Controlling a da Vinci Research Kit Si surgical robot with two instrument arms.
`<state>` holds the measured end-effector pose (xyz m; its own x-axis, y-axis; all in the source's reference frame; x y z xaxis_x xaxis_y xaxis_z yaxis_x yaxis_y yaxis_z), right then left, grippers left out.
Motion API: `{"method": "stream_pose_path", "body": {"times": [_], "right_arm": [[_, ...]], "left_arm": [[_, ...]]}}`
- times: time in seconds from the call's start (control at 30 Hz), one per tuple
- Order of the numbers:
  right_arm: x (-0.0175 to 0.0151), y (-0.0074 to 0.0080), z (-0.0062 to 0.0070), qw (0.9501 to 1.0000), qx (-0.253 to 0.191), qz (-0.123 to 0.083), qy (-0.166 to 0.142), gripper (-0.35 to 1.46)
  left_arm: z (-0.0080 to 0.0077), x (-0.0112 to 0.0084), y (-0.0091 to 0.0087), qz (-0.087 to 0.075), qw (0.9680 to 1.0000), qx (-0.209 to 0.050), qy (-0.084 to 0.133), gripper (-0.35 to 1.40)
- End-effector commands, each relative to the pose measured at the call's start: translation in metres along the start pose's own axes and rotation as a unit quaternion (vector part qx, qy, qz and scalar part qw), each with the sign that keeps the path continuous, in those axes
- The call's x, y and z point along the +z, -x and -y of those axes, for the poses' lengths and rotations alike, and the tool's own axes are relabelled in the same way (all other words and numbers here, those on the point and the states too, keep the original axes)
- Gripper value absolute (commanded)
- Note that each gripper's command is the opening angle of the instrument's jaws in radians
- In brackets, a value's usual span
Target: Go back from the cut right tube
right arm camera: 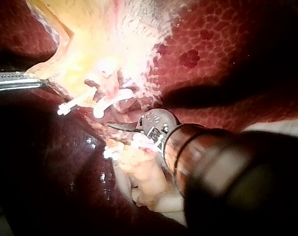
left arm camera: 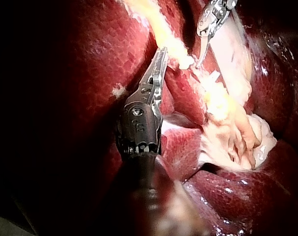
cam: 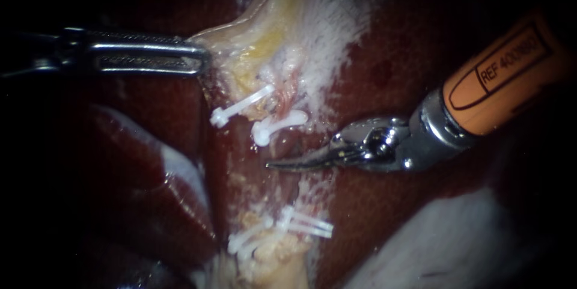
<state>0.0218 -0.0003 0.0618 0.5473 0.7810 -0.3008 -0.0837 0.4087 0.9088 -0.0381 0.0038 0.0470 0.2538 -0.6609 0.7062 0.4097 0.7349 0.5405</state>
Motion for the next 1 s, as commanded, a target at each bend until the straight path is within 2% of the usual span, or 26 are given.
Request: {"method": "stream_pose_path", "body": {"times": [0.03,0.53,0.57,0.6,0.63,0.73,0.83,1.0], "right_arm": [[0.0,0.0,0.0,1.0,0.0,0.0,0.0,-0.35],[0.0001,0.0001,0.0003,1.0,-0.001,-0.004,-0.005,-0.35],[0.0001,0.0,0.0003,1.0,-0.001,-0.004,-0.005,-0.23],[0.0001,0.0,0.0003,1.0,-0.001,-0.004,-0.005,0.02],[0.0001,0.0,0.0003,1.0,-0.001,-0.004,-0.005,0.19],[0.0001,0.0001,0.0003,1.0,-0.001,-0.004,-0.005,0.49],[0.0,0.0001,0.0003,1.0,-0.001,-0.004,-0.005,0.66],[0.0,0.0001,0.0002,1.0,-0.001,-0.002,-0.006,0.78]], "left_arm": [[0.0,0.0,0.0,0.0,1.0,0.0,0.0,-0.35],[0.0,-0.0001,0.0,0.0,1.0,0.0,0.0,-0.35],[0.0,-0.0001,0.0,0.0,1.0,0.0,0.0,-0.35],[0.0,-0.0001,0.0,0.0,1.0,0.0,-0.001,-0.35],[0.0,-0.0001,-0.0001,0.0,1.0,0.0,-0.001,-0.35],[-0.0001,-0.0001,-0.0001,0.0,1.0,0.0,-0.001,-0.35],[-0.0001,-0.0002,-0.0001,0.0,1.0,0.0,-0.001,-0.35],[-0.0002,-0.0002,-0.0002,0.0,1.0,0.0,-0.001,-0.35]]}}
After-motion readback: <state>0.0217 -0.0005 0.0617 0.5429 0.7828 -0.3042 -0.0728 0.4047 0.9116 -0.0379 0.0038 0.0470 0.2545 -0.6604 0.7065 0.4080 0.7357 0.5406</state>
